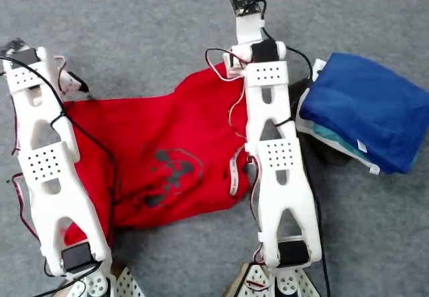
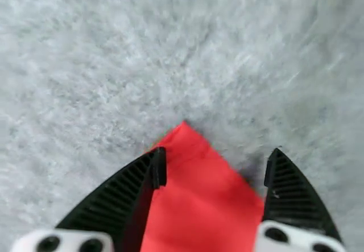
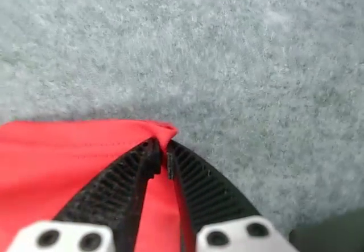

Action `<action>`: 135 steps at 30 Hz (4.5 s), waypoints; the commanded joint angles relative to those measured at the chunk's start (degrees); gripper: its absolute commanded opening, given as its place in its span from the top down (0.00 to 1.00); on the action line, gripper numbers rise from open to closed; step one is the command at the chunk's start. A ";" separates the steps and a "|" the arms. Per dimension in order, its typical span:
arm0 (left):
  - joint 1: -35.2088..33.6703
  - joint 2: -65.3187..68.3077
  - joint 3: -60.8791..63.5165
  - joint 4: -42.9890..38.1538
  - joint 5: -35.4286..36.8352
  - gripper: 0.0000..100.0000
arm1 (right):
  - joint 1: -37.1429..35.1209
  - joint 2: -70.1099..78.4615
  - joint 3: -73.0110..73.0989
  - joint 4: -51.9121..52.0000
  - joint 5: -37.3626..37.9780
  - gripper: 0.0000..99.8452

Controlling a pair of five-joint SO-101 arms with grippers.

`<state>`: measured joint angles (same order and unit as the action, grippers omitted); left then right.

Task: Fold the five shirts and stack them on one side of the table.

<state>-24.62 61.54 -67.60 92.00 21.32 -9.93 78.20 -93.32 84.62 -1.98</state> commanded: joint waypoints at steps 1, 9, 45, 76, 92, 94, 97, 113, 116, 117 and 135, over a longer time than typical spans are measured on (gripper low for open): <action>-1.05 -1.45 -6.42 1.41 6.68 0.72 | 1.54 -0.75 -2.24 -0.70 -0.18 0.99; -1.05 -1.36 -4.57 7.38 18.11 0.72 | 3.21 -0.75 -2.24 -0.44 -0.09 0.99; 1.14 5.58 -10.46 8.88 20.13 0.80 | 3.30 -0.66 -2.15 -0.35 -0.09 0.99; 3.87 6.29 -4.13 1.14 20.22 0.95 | 3.30 -0.66 -2.07 -0.35 -0.09 0.99; 4.04 5.58 -21.01 8.97 14.59 0.98 | 1.10 -7.43 -2.33 4.13 7.21 1.00; 3.96 5.41 -27.43 8.97 11.16 0.98 | 1.01 -10.95 -2.33 5.45 8.44 1.00; 4.04 0.04 -27.78 8.97 5.10 0.98 | 0.48 -18.95 -2.24 7.91 12.48 1.00; 4.92 -44.70 -11.25 8.97 -24.79 0.98 | -6.46 -68.00 -2.07 12.84 29.98 1.00; 4.75 -54.46 -3.78 8.97 -26.81 0.98 | -8.57 -72.48 -1.89 10.37 31.30 1.00; 4.57 -57.71 -1.32 8.97 -27.52 0.98 | -8.75 -73.71 -1.89 9.14 31.12 1.00; 0.18 -103.52 18.55 8.70 -30.95 0.98 | -8.84 -88.31 -1.80 1.76 31.21 1.00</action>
<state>-21.36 -39.47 -48.88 100.26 -9.19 -18.02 -8.22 -94.46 87.96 28.62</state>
